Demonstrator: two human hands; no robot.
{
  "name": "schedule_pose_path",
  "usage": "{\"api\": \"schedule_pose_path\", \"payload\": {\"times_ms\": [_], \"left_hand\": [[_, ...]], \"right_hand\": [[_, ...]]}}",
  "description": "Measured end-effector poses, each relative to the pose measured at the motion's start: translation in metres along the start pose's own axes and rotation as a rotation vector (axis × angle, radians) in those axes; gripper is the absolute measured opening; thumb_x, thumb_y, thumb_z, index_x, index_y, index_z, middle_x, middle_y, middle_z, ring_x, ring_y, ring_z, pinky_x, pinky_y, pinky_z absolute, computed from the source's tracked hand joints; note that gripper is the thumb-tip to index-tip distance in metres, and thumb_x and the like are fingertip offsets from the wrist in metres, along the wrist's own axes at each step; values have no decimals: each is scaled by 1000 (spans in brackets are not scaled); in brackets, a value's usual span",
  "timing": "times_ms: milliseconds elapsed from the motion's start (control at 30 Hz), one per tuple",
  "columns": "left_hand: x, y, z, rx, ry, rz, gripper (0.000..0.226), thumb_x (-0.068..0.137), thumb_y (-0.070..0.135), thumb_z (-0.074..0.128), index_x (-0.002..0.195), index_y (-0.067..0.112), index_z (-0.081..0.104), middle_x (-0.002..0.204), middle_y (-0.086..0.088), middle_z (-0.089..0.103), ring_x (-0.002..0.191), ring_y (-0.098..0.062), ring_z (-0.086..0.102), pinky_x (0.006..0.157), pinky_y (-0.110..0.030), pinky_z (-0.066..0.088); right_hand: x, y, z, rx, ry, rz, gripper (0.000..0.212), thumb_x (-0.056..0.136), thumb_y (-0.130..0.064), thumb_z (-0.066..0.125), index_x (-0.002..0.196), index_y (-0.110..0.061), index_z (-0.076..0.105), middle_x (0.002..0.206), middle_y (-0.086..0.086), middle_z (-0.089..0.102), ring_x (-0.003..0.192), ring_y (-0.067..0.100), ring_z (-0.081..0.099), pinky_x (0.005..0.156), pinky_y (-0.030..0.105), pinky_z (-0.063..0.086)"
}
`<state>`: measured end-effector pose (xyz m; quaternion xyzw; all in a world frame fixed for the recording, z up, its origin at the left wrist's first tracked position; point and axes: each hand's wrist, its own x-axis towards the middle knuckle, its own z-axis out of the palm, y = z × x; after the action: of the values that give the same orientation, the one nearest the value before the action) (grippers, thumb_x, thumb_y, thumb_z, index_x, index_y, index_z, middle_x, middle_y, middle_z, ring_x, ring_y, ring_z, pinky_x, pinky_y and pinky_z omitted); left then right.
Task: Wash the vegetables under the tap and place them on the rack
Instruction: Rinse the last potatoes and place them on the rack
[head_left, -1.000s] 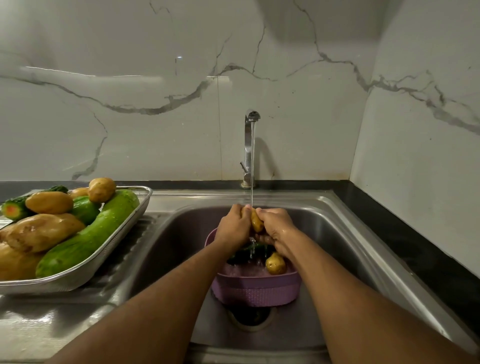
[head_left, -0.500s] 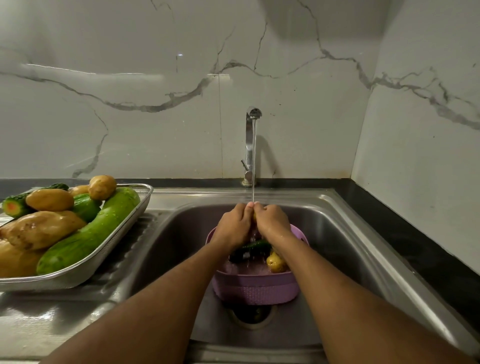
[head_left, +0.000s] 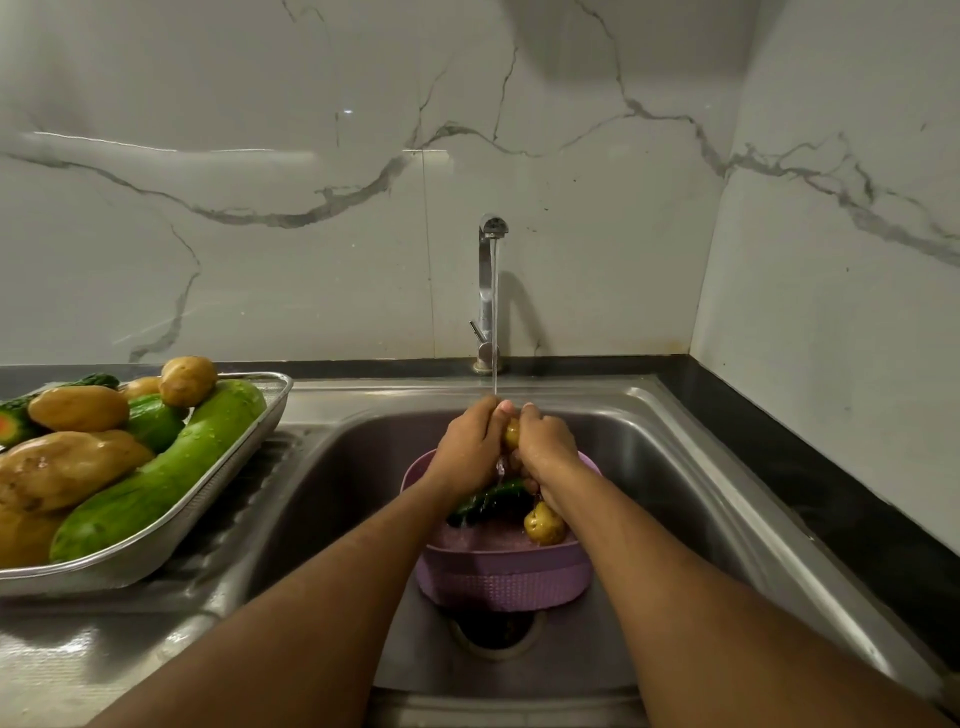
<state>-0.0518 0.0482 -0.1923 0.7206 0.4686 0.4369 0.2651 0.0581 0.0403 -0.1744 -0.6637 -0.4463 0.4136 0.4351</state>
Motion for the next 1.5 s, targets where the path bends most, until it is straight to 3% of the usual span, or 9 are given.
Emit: {"api": "schedule_pose_path", "payload": {"times_ms": [233, 400, 700, 800, 1000, 1167, 1233, 1333, 1500], "left_hand": [[1, -2, -1, -231, -71, -203, 33, 109, 39, 43, 129, 18, 59, 111, -10, 65, 97, -24, 65, 91, -45, 59], [0, -1, -4, -465, -131, -385, 36, 101, 37, 63, 119, 6, 63, 109, -18, 69, 96, -28, 69, 93, -46, 60], [-1, 6, -1, -24, 90, -46, 38, 107, 50, 39, 101, 18, 58, 81, -1, 63, 71, -12, 61, 70, -31, 51], [0, 4, -3, 55, 174, -48, 42, 106, 56, 34, 96, 24, 59, 76, 3, 63, 69, -9, 62, 69, -30, 49], [-5, -1, -13, 256, 301, -199, 56, 104, 65, 23, 93, 29, 63, 78, 3, 67, 75, -13, 67, 81, -42, 57], [-5, 8, -11, 286, 327, -226, 55, 105, 64, 23, 88, 29, 62, 79, 4, 68, 77, -13, 67, 85, -41, 57], [-4, 7, -9, 311, 317, -242, 62, 103, 69, 20, 89, 28, 65, 77, 4, 68, 74, -14, 68, 82, -41, 58], [-4, 1, -6, 274, 245, -244, 69, 97, 77, 18, 88, 27, 66, 74, 3, 70, 72, -14, 70, 78, -42, 60], [-7, -4, -6, 98, -98, -162, 39, 103, 56, 47, 124, 23, 50, 103, -1, 67, 89, -15, 69, 85, -38, 61]], "right_hand": [[1, 4, -4, -50, 15, 20, 46, 109, -44, 34, 120, -7, 59, 101, 16, 69, 70, 20, 56, 56, 30, 41], [2, 6, -1, -48, -27, 1, 47, 108, -44, 35, 124, -7, 59, 94, 12, 63, 77, 23, 56, 59, 33, 42], [-11, -2, -6, 141, -77, 36, 50, 111, -46, 28, 104, -7, 60, 60, 3, 51, 48, 13, 43, 44, 25, 36], [-12, -8, 1, 85, -68, 20, 62, 109, -56, 26, 106, -5, 61, 64, 6, 57, 50, 16, 50, 50, 27, 42], [-4, -5, 11, -183, -29, -185, 77, 104, -67, 24, 124, -5, 64, 107, 15, 69, 92, 26, 66, 89, 40, 52], [-8, -1, 6, -148, -41, -288, 71, 102, -69, 30, 90, -12, 70, 80, 8, 71, 73, 18, 68, 68, 31, 53], [-9, 1, 4, -119, -11, -344, 62, 104, -64, 36, 83, -15, 67, 73, 5, 68, 68, 18, 68, 64, 31, 55], [-6, 2, 0, -137, 38, -388, 44, 108, -51, 41, 106, -15, 67, 87, 3, 67, 77, 19, 69, 62, 27, 55], [0, 9, -2, -18, 42, -156, 39, 110, -44, 40, 120, -14, 63, 87, 6, 67, 69, 19, 68, 63, 33, 62]]}}
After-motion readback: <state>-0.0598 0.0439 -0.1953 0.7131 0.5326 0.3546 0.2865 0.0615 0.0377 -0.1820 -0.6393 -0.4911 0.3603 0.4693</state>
